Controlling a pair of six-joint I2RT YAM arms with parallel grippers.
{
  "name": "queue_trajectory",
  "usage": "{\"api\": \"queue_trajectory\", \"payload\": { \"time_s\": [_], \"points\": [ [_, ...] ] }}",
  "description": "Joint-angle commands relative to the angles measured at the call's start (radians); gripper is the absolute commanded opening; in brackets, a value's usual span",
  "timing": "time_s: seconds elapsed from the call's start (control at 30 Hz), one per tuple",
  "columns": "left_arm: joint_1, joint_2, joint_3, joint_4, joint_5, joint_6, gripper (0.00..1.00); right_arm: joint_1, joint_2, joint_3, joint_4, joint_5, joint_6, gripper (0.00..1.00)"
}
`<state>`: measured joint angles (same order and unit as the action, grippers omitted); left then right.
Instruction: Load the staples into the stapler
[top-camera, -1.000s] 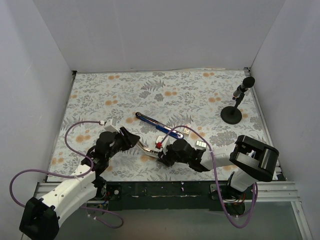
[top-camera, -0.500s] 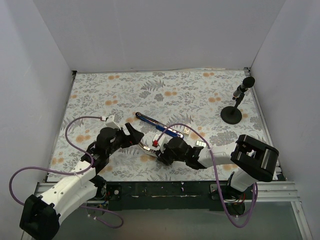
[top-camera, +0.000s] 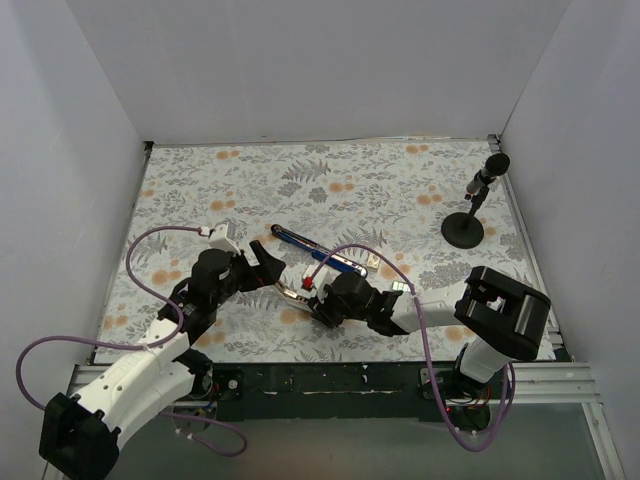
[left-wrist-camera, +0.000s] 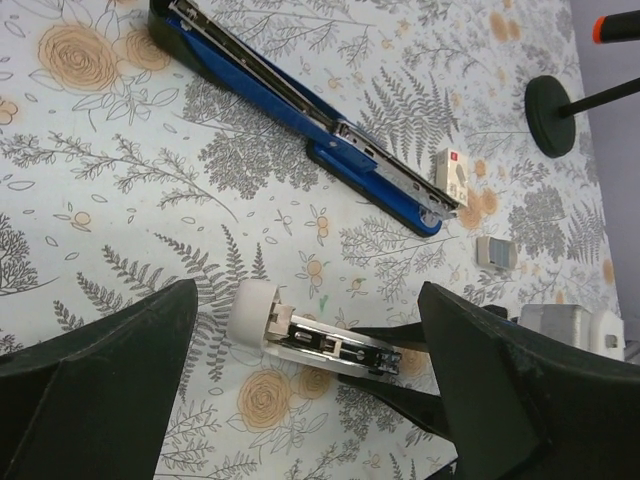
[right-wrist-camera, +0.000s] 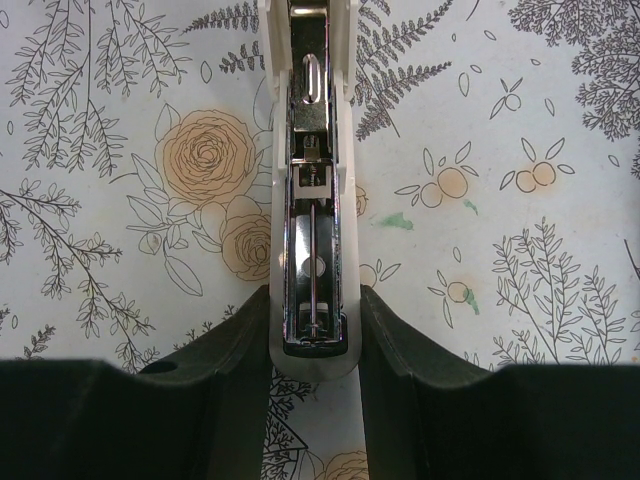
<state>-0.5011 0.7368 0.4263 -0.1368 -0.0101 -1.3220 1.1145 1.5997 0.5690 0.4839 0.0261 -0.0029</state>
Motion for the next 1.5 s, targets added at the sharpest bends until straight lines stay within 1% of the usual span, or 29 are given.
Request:
{"api": "queue_trajectory", "payload": {
  "time_s": [0.0, 0.03, 0.13, 0.23, 0.33, 0.47, 0.53, 0.57, 0.6, 0.63, 0.67, 0.7, 0.77, 0.8, 0.83, 0.87, 0.9, 0.93, 0.97, 1.0, 1.07, 1.1, 1.13, 1.2, 1.23, 1.33, 1.37, 1.4, 1.47],
  "points": [
    [-0.001, 0.033, 0.02, -0.058, -0.008, 0.014, 0.93, -0.001, 0.052, -0.014, -0.202, 0.014, -0.005, 0.14],
    [-0.002, 0.036, 0.017, -0.061, -0.037, 0.012, 0.93, -0.001, 0.051, -0.014, -0.203, 0.02, -0.005, 0.17],
    [-0.004, 0.039, 0.015, -0.073, -0.088, 0.003, 0.93, -0.001, 0.043, -0.015, -0.212, 0.024, -0.005, 0.19],
    [-0.004, 0.061, 0.022, -0.07, -0.093, 0.004, 0.93, -0.001, 0.037, -0.014, -0.222, 0.024, -0.005, 0.21],
    [-0.03, 0.088, 0.026, -0.069, -0.082, 0.012, 0.93, -0.001, 0.034, -0.011, -0.228, 0.023, -0.005, 0.21],
    [-0.057, 0.101, 0.054, -0.113, -0.148, 0.009, 0.93, -0.002, 0.036, -0.004, -0.234, 0.026, -0.005, 0.21],
    [-0.085, 0.082, 0.083, -0.145, -0.221, 0.032, 0.93, -0.001, 0.036, -0.003, -0.235, 0.024, -0.005, 0.22],
    [-0.097, 0.066, 0.11, -0.186, -0.243, 0.091, 0.93, -0.001, 0.036, -0.003, -0.237, 0.023, -0.005, 0.21],
    [-0.109, 0.067, 0.173, -0.21, -0.266, 0.137, 0.95, -0.001, 0.036, -0.003, -0.237, 0.02, -0.005, 0.22],
    [-0.126, 0.075, 0.218, -0.23, -0.261, 0.189, 0.95, -0.001, 0.036, -0.004, -0.235, 0.014, -0.005, 0.21],
    [-0.132, 0.087, 0.253, -0.266, -0.248, 0.317, 0.97, -0.001, 0.034, -0.006, -0.232, 0.012, -0.005, 0.21],
    [-0.139, 0.123, 0.325, -0.282, -0.211, 0.373, 0.98, -0.001, 0.037, -0.011, -0.225, 0.008, -0.005, 0.21],
    [-0.149, 0.151, 0.368, -0.297, -0.141, 0.504, 0.98, -0.001, 0.04, -0.012, -0.222, -0.003, -0.012, 0.21],
    [-0.151, 0.165, 0.38, -0.294, -0.111, 0.623, 0.98, -0.002, 0.043, -0.014, -0.219, -0.006, -0.014, 0.22],
    [-0.151, 0.171, 0.394, -0.296, -0.038, 0.677, 0.98, -0.002, 0.043, -0.015, -0.219, -0.015, -0.022, 0.22],
    [-0.151, 0.176, 0.4, -0.3, -0.007, 0.729, 0.98, -0.002, 0.042, -0.017, -0.217, -0.018, -0.025, 0.21],
    [-0.151, 0.182, 0.402, -0.299, 0.008, 0.821, 0.98, -0.002, 0.04, -0.023, -0.214, -0.018, -0.028, 0.22],
    [-0.151, 0.179, 0.385, -0.294, 0.092, 0.874, 0.98, -0.002, 0.039, -0.024, -0.211, -0.018, -0.029, 0.22],
    [-0.151, 0.177, 0.373, -0.293, 0.135, 0.942, 0.98, -0.002, 0.034, -0.027, -0.208, -0.047, -0.032, 0.22],
    [-0.151, 0.176, 0.362, -0.288, 0.156, 1.025, 0.98, -0.001, 0.031, -0.031, -0.203, -0.052, -0.032, 0.22],
    [-0.151, 0.161, 0.315, -0.23, 0.145, 1.066, 0.98, -0.002, 0.026, -0.035, -0.196, -0.069, -0.035, 0.23],
    [-0.149, 0.158, 0.296, -0.19, 0.118, 1.054, 0.98, -0.002, 0.026, -0.037, -0.194, -0.074, -0.035, 0.25],
    [-0.137, 0.165, 0.289, -0.164, 0.092, 0.999, 0.98, -0.002, 0.025, -0.037, -0.195, -0.08, -0.037, 0.26],
    [-0.111, 0.18, 0.296, -0.139, 0.067, 0.919, 0.95, -0.002, 0.025, -0.038, -0.199, -0.078, -0.036, 0.28],
    [-0.096, 0.191, 0.293, -0.123, 0.03, 0.808, 0.95, -0.002, 0.023, -0.041, -0.197, -0.078, -0.037, 0.29],
    [-0.093, 0.202, 0.267, -0.109, -0.111, 0.629, 0.96, -0.002, 0.019, -0.046, -0.194, -0.078, -0.039, 0.31],
    [-0.093, 0.194, 0.252, -0.101, -0.137, 0.522, 0.97, -0.002, 0.019, -0.047, -0.194, -0.078, -0.04, 0.31],
    [-0.094, 0.161, 0.214, -0.098, -0.201, 0.477, 0.97, -0.002, 0.019, -0.047, -0.195, -0.078, -0.039, 0.34],
    [-0.094, 0.122, 0.177, -0.083, -0.24, 0.378, 0.98, -0.002, 0.019, -0.047, -0.196, -0.078, -0.04, 0.35]
  ]
}}
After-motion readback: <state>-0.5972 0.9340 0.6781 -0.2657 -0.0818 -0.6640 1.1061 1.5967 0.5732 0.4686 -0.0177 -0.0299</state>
